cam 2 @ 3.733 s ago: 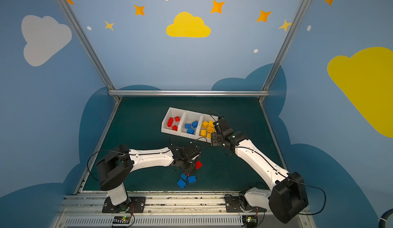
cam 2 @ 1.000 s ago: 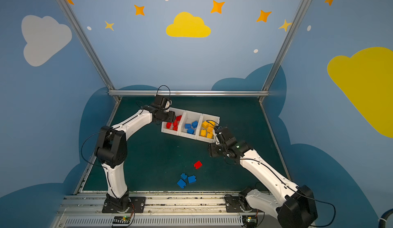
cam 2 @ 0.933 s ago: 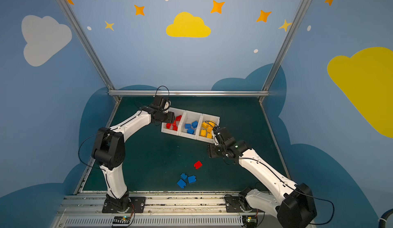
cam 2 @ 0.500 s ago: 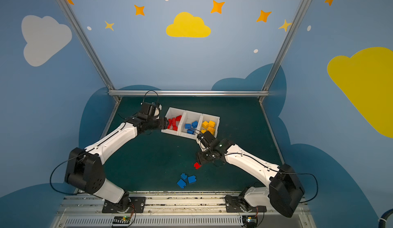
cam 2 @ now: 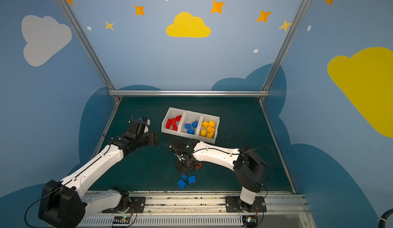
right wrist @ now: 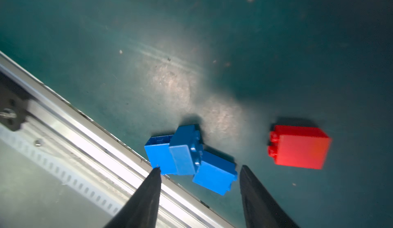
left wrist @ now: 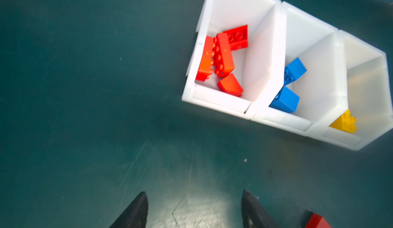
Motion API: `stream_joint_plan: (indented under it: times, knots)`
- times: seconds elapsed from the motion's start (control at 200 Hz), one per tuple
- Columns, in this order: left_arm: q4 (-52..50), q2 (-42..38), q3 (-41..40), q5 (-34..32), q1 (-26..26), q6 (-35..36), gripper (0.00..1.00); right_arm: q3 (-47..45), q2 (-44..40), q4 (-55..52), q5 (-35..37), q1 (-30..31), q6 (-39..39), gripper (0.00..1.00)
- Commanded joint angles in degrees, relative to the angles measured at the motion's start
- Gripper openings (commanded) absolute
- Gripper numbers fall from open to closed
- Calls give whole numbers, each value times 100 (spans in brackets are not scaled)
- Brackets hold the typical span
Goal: Sort the legos into containers by color
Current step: Pick up the lego from the bottom-center of the table, then place the lego in the container.
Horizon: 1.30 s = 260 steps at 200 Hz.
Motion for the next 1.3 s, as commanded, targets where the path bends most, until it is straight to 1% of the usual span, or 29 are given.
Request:
stream_joint_plan:
  times: [0.0,0.19,0.365,0.576,0.691,0.786,0.886,0.986,1.126,1.211,1.297]
  knots:
    - [-105,-273,-158,-140,39,-186,70,173,255,-513,74,182,-13,59]
    - [-45,-513,-435,-140,33,-331,70,206,507,-486,77,284,58,55]
    - [-20,-532,-557,-123,43,-368,70,219,610,-446,129,276,78,40]
    - [-22,-619,-605,-167,48,-368,70,207,676,-346,72,249,44,30]
    - [-23,-642,-631,-158,48,-346,69,198,689,-301,32,218,25,22]
    - [-20,-646,-648,-149,45,-366,68,203,651,-316,43,182,-5,19]
    - [-17,-670,-675,-149,41,-381,68,261,551,-427,105,112,-114,19]
    - [22,-704,-717,-99,47,-363,68,489,433,-658,217,-143,-440,18]
    - [-29,-701,-719,-10,41,-373,68,1095,295,-836,338,-746,-1065,18]
    - [-24,-755,-744,67,52,-430,68,1671,440,-971,424,-1162,-1466,17]
    - [-6,-817,-789,164,49,-458,68,2377,784,-1126,622,-1559,-1770,17]
